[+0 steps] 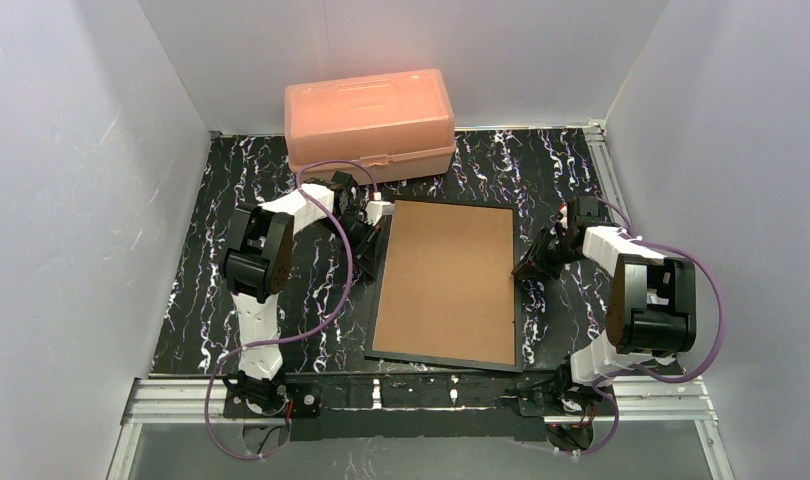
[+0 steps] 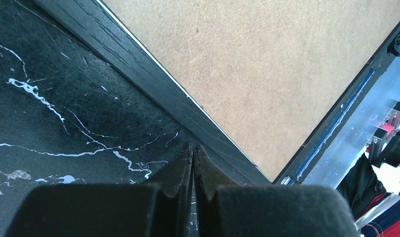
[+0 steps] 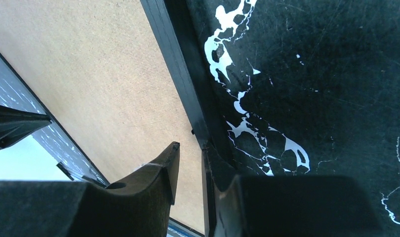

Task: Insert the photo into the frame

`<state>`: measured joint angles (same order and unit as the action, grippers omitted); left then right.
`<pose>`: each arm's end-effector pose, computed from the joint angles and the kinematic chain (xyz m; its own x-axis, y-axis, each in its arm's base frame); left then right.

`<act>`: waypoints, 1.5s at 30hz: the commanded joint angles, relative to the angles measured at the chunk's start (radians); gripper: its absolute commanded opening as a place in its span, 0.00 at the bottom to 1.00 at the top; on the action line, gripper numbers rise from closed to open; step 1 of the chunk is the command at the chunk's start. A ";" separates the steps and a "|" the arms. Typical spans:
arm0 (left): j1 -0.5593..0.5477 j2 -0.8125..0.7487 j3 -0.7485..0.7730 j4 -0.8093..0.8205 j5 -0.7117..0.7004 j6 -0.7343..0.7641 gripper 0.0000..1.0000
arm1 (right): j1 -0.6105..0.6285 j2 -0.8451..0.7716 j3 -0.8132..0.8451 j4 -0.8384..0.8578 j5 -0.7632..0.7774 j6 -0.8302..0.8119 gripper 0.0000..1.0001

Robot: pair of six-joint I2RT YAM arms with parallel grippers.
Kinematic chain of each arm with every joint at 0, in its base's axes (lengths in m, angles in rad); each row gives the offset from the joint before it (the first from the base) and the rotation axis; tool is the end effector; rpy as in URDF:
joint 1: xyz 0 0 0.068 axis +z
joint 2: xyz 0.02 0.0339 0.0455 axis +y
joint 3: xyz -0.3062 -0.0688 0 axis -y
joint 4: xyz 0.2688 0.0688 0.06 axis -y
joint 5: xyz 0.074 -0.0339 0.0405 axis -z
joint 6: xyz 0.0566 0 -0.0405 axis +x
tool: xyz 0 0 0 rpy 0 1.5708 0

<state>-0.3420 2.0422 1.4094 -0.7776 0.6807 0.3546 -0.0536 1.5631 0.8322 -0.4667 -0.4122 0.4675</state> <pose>0.3933 -0.1778 0.1592 -0.7488 0.5530 -0.3655 0.6561 0.5400 -0.5272 0.3045 0.0064 0.1677 -0.8737 0.4604 -0.1574 0.3326 0.8013 0.4973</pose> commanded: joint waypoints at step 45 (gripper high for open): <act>0.003 0.001 0.017 -0.002 0.032 -0.014 0.00 | -0.065 -0.047 0.055 -0.061 -0.076 -0.044 0.31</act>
<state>-0.3420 2.0613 1.4158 -0.7631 0.6880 0.3397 -0.0673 1.5864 0.8314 -0.4419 -0.5045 0.4751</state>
